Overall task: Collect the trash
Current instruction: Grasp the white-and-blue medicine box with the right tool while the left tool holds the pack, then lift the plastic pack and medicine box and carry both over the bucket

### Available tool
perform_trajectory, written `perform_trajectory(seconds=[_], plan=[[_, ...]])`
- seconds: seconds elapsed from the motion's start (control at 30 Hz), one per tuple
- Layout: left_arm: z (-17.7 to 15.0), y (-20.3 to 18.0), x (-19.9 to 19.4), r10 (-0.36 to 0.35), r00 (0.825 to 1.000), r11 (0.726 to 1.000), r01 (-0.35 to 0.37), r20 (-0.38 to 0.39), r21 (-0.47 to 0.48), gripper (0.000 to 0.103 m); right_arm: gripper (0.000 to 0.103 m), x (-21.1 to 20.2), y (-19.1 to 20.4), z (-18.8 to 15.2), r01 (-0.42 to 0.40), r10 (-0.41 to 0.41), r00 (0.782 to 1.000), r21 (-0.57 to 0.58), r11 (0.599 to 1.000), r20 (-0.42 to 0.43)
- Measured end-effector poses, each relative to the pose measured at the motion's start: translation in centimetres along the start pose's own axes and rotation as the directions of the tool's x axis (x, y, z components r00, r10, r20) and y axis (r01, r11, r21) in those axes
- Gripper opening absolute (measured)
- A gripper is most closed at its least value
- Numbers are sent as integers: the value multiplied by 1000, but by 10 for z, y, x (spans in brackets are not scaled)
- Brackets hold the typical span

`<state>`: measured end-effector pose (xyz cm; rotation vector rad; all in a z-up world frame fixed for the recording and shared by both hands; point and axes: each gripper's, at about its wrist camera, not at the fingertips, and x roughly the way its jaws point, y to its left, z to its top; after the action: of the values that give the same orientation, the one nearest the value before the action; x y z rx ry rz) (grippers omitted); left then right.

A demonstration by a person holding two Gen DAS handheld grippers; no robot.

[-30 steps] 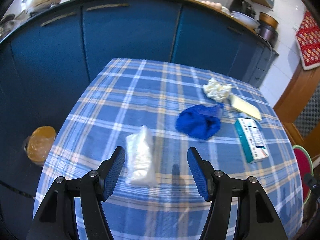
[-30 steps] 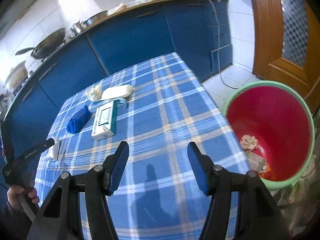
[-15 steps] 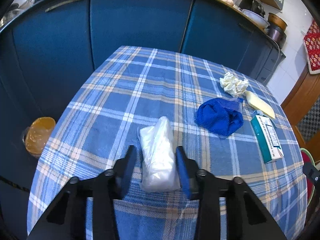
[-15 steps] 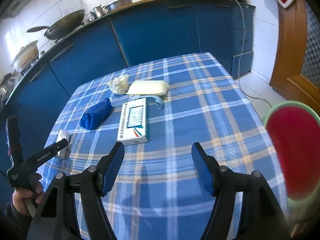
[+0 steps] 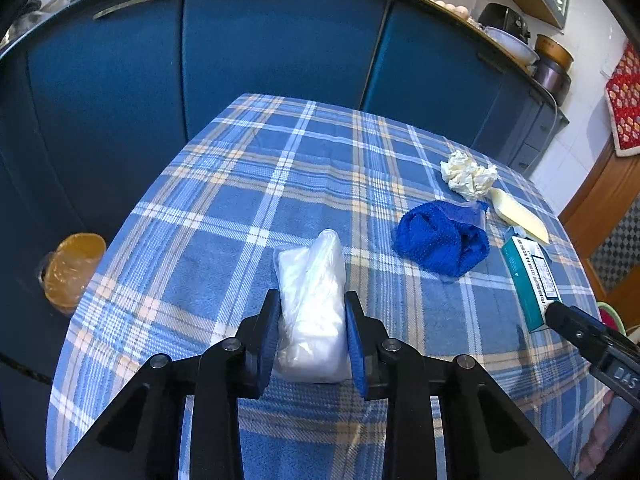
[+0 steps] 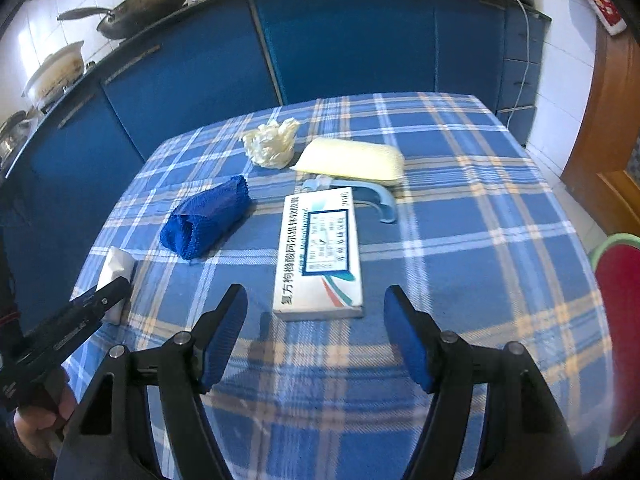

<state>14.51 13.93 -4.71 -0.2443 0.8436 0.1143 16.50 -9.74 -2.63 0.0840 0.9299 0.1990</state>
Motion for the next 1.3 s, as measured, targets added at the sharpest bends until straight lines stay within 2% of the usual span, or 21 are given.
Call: perform_trajectory(seconds=[0.27, 0.33, 0.4, 0.5, 0.63, 0.83, 1.3], plan=[[0, 0, 0, -1, 1000, 1000, 1, 0, -1, 31, 72, 19, 5, 4, 32, -33, 999, -19, 999, -30], [0, 0, 0, 0, 1000, 1000, 0, 0, -1, 31, 67, 21, 5, 4, 51, -52, 998, -34, 998, -25], [0, 0, 0, 1, 1000, 1000, -1, 0, 0, 31, 54, 22, 6, 5, 73, -74, 997, -47, 996, -21], [0, 0, 0, 2, 1000, 1000, -2, 0, 1, 31, 53, 20, 5, 5, 81, -82, 996, -60, 995, -22], [-1, -2, -1, 8, 1000, 1000, -8, -1, 7, 31, 53, 13, 1, 2, 49, -51, 998, -38, 998, -26], [-4, -8, -5, -39, 999, 999, 39, -10, -3, 31, 53, -10, -8, -8, 27, -27, 1000, -16, 999, 9], [-8, -55, -38, -133, 991, 988, 131, 19, 82, 31, 53, -68, -42, -33, -6, 0, 996, 73, 997, 86]])
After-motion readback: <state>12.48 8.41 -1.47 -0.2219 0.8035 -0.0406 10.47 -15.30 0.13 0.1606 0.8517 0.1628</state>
